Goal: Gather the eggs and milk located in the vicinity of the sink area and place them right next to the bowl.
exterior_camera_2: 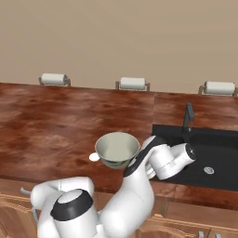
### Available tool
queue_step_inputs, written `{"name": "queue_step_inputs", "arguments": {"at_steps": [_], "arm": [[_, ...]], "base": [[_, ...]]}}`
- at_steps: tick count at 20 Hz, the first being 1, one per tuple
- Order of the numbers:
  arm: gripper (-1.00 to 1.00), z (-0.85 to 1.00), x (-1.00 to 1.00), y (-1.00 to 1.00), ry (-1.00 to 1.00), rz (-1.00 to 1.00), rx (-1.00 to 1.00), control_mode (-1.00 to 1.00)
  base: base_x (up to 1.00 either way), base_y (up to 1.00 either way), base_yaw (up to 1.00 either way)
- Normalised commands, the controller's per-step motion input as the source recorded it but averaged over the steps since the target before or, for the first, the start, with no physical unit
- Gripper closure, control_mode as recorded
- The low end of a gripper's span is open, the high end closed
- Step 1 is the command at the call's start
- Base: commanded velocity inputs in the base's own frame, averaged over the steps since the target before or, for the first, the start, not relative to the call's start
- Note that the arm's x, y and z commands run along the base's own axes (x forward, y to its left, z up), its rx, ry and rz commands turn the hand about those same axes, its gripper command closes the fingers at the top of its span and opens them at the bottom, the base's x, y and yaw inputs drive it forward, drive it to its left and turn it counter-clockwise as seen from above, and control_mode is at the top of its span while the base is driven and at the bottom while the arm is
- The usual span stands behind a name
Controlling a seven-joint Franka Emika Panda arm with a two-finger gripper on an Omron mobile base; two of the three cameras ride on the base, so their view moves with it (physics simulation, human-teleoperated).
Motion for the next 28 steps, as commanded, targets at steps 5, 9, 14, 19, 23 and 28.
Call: {"name": "queue_step_inputs", "arguments": {"at_steps": [5, 9, 14, 19, 23, 28], "arm": [[1.0, 0.0, 0.0, 0.08, 0.15, 0.0, 0.16, -1.0], [1.0, -0.03, 0.0, 0.19, 0.11, 0.0, 0.12, -1.0], [1.0, -0.1, 0.01, 0.23, 0.03, -0.02, 0.04, -1.0], [1.0, -0.18, 0.04, 0.31, 0.0, -0.05, 0.0, -1.0], [1.0, -0.21, 0.13, 0.34, 0.0, -0.07, 0.0, -1.0], [1.0, -0.18, 0.18, 0.27, 0.0, -0.06, 0.0, -1.0]], "base": [[0.0, 0.0, 0.0], [0.0, 0.0, 0.0], [0.0, 0.0, 0.0], [0.0, 0.0, 0.0], [0.0, 0.0, 0.0], [0.0, 0.0, 0.0]]}}
